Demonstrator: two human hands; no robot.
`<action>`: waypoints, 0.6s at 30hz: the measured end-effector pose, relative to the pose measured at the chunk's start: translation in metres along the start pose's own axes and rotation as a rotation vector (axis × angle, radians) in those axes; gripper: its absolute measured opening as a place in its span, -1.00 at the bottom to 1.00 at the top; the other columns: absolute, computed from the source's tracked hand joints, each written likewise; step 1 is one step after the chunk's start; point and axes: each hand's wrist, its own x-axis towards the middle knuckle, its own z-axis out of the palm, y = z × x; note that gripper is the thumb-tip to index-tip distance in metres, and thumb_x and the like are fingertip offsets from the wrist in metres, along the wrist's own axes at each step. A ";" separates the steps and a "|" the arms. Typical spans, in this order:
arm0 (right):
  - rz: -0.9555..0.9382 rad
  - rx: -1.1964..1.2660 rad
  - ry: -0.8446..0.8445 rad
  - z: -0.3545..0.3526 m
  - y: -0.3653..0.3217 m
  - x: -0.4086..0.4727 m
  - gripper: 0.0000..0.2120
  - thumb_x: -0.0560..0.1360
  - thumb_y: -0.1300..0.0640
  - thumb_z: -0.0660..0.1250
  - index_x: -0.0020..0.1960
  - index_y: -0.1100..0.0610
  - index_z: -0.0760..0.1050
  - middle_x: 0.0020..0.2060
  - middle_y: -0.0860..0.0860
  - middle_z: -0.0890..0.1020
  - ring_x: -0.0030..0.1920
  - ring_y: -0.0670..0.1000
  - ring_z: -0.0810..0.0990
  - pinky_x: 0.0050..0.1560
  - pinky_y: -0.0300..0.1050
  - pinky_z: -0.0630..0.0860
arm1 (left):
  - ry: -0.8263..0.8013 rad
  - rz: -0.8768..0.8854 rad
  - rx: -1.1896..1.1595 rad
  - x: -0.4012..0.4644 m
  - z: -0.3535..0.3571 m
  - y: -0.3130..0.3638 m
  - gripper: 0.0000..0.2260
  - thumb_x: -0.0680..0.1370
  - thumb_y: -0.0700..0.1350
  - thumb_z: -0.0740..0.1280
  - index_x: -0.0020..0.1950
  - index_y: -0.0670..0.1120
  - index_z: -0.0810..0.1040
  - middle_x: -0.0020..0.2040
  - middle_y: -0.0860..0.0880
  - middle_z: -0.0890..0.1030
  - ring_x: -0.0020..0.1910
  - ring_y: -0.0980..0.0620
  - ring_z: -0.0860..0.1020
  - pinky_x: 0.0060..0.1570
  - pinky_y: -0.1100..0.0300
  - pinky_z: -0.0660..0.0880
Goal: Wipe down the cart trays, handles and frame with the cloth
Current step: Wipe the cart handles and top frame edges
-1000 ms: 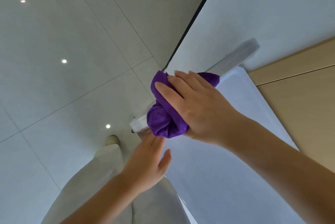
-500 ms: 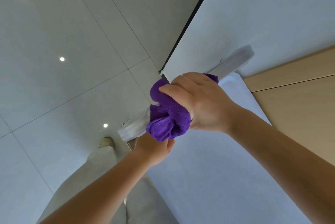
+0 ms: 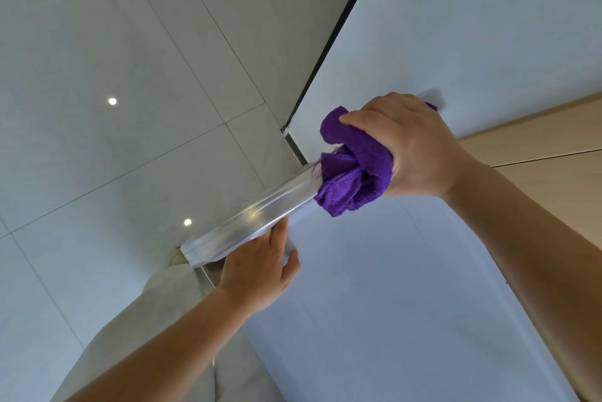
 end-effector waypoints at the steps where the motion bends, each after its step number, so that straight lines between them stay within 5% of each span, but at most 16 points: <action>1: 0.014 0.006 -0.003 -0.002 0.006 -0.002 -0.57 0.38 -0.11 0.31 0.14 0.13 0.42 -0.19 0.10 0.59 -0.22 0.15 0.56 -0.08 -0.12 0.36 | 0.020 0.008 0.009 0.000 -0.001 0.000 -0.43 0.42 0.09 0.13 0.31 -0.24 0.41 -0.19 -0.09 0.64 -0.37 -0.03 0.61 -0.55 0.22 0.49; 4: 0.066 0.033 -0.039 -0.008 0.028 -0.007 -0.47 0.31 -0.15 0.36 0.18 0.11 0.41 -0.13 0.10 0.61 -0.18 0.16 0.56 -0.05 -0.07 0.39 | 0.007 0.018 0.002 0.000 -0.003 0.000 -0.43 0.43 0.08 0.13 0.33 -0.25 0.35 -0.08 -0.14 0.63 -0.30 -0.09 0.63 -0.49 0.15 0.54; 7: 0.129 0.111 -0.073 -0.011 0.046 -0.011 -0.44 0.28 -0.14 0.38 0.18 0.14 0.47 -0.10 0.07 0.61 -0.14 0.10 0.53 -0.02 -0.07 0.41 | -0.040 0.011 -0.024 -0.005 -0.013 0.004 -0.41 0.42 0.05 0.11 0.36 -0.26 0.30 0.13 -0.20 0.58 -0.04 -0.14 0.61 -0.20 0.07 0.60; 11: 0.183 0.170 -0.065 -0.011 0.058 -0.014 -0.55 0.29 -0.05 0.34 0.08 0.20 0.56 -0.18 0.05 0.61 -0.20 0.02 0.47 -0.03 -0.24 0.33 | -0.004 0.194 -0.140 -0.022 -0.055 0.029 -0.45 0.47 -0.04 0.16 0.42 -0.20 0.23 0.43 -0.17 0.32 0.41 -0.11 0.25 0.35 0.05 0.24; 15: 0.283 0.464 -0.047 -0.012 0.061 -0.015 -0.85 0.20 0.07 0.33 -0.24 -0.08 0.45 -0.41 -0.10 0.48 -0.35 0.02 0.41 -0.27 -0.20 0.34 | 0.197 0.361 -0.202 -0.013 -0.112 0.053 -0.53 0.49 -0.13 0.21 0.40 -0.15 0.26 0.40 -0.08 0.31 0.44 -0.09 0.24 0.39 0.05 0.22; 18: 0.476 0.795 0.179 -0.004 0.065 -0.025 -0.67 0.23 -0.06 0.41 -0.02 -0.06 0.47 -0.15 -0.18 0.58 -0.11 -0.05 0.56 -0.10 -0.20 0.48 | 0.282 0.232 -0.041 0.017 -0.129 0.051 -0.57 0.55 -0.06 0.16 0.41 -0.16 0.25 0.35 -0.15 0.41 0.37 -0.15 0.32 0.33 -0.01 0.26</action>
